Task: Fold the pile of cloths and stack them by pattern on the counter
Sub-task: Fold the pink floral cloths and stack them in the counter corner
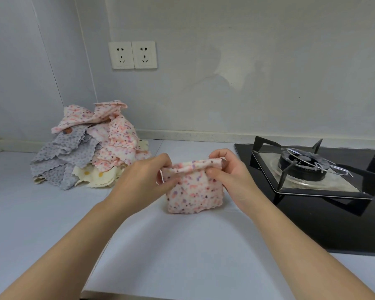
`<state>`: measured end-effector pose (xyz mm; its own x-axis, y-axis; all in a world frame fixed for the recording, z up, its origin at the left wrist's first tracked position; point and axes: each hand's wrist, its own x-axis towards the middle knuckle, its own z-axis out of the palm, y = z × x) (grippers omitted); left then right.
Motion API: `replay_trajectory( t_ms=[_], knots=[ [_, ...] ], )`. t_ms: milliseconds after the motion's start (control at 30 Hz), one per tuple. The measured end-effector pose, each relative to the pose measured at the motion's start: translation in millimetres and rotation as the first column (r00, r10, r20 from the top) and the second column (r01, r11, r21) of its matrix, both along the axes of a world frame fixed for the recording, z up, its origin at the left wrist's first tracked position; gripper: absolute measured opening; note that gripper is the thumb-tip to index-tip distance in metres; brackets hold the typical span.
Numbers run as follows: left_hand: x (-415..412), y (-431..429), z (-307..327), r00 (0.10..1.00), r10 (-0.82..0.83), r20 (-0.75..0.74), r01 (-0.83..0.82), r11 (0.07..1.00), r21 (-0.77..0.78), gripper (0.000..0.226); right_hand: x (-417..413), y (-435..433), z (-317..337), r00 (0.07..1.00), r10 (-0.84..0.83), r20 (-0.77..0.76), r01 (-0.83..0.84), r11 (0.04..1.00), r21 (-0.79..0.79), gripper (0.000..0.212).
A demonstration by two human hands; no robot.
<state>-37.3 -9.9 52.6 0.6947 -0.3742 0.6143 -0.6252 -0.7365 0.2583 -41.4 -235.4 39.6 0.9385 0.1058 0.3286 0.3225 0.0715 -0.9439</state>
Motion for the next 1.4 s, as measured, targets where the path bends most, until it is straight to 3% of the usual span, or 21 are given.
replay_trajectory(
  t_ms=[267, 367, 600, 800, 967, 1033, 1167, 1333, 1400],
  knots=[
    [3.3, 2.2, -0.5, 0.995, -0.098, -0.013, 0.097, 0.995, -0.021, 0.022, -1.4, 9.3, -3.8, 0.999, -0.031, 0.013, 0.032, 0.991, -0.131, 0.006],
    [5.2, 3.3, -1.2, 0.990, -0.141, 0.009, 0.141, 0.990, -0.006, 0.015, -0.3, 9.3, -6.4, 0.998, -0.049, 0.029, 0.053, 0.990, -0.132, 0.012],
    [1.4, 4.8, 7.0, 0.993, -0.116, 0.015, 0.117, 0.987, -0.108, 0.036, -4.7, 12.0, -1.0, 0.991, 0.053, 0.120, -0.035, 0.988, -0.151, 0.020],
    [-1.8, 3.1, 13.6, 0.982, -0.180, 0.052, 0.178, 0.983, 0.033, 0.030, -8.6, 13.2, -3.3, 0.981, 0.165, 0.106, -0.133, 0.957, -0.257, 0.022],
    [-4.1, 6.5, 23.4, 0.972, -0.206, 0.114, 0.192, 0.974, 0.119, 0.030, -7.3, 13.5, -4.8, 0.993, 0.076, 0.089, -0.042, 0.942, -0.334, 0.005],
    [-2.2, 11.1, 25.4, 0.974, -0.190, 0.119, 0.178, 0.978, 0.109, 0.033, -5.3, 11.9, -4.2, 0.994, 0.022, 0.107, 0.016, 0.938, -0.347, 0.010],
    [1.9, 19.1, 24.4, 0.985, -0.150, 0.088, 0.147, 0.988, 0.046, 0.036, -3.8, 8.2, -2.5, 0.992, -0.056, 0.113, 0.084, 0.961, -0.265, 0.014],
    [0.7, 17.1, 22.8, 0.991, -0.112, 0.068, 0.119, 0.988, -0.096, 0.011, -1.5, 8.4, 2.6, 0.994, -0.093, 0.053, 0.098, 0.990, -0.097, 0.019],
    [-1.7, 13.7, 23.5, 0.992, -0.115, 0.053, 0.120, 0.985, -0.127, 0.016, -0.7, 7.4, 2.6, 0.995, -0.095, 0.042, 0.097, 0.994, -0.050, 0.021]
  ],
)
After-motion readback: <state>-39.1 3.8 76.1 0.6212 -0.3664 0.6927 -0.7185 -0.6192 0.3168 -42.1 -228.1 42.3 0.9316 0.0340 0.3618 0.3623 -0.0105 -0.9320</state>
